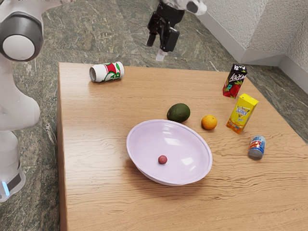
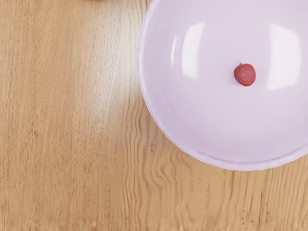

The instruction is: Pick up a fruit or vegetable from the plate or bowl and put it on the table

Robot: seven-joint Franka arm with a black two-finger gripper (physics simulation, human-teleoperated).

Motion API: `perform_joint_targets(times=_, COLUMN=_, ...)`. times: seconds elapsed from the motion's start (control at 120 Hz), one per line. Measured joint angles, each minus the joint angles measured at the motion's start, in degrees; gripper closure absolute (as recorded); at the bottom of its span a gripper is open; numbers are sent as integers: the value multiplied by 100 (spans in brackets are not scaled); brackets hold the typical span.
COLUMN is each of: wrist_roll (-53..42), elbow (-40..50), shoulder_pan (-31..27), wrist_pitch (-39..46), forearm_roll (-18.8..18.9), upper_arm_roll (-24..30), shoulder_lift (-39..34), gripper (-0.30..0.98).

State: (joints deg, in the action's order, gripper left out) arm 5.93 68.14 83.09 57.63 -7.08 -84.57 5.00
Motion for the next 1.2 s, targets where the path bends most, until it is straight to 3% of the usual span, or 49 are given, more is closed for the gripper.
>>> perform_joint_targets(times=0.1, wrist_roll=146, elbow=1620, shoulder_pan=-15, wrist_pitch=527, forearm_roll=45, upper_arm_roll=-39, shoulder_lift=-4, gripper=0)
perform_joint_targets(times=0.208, wrist_roll=277, elbow=2191, shoulder_pan=45, wrist_pitch=911, forearm_roll=163, upper_arm_roll=-48, shoulder_lift=-129, gripper=0)
perform_joint_targets(times=0.608, wrist_roll=608, elbow=2040, shoulder_pan=-44, wrist_pitch=1692, forearm_roll=162, upper_arm_roll=31, shoulder_lift=-127, gripper=0)
perform_joint_targets(times=0.708, wrist_roll=825, elbow=2051, shoulder_pan=-40, wrist_pitch=2219, forearm_roll=95, upper_arm_roll=386, shoulder_lift=-80, gripper=0)
perform_joint_targets(times=0.933, wrist_roll=1488, elbow=2039, shoulder_pan=43, wrist_pitch=2925, forearm_roll=74, upper_arm_roll=801, shoulder_lift=8, gripper=0)
perform_joint_targets(times=1.2, wrist_roll=3079, elbow=2033, shoulder_pan=-22, wrist_pitch=2653, forearm_roll=3, upper_arm_roll=809, shoulder_lift=264, gripper=0)
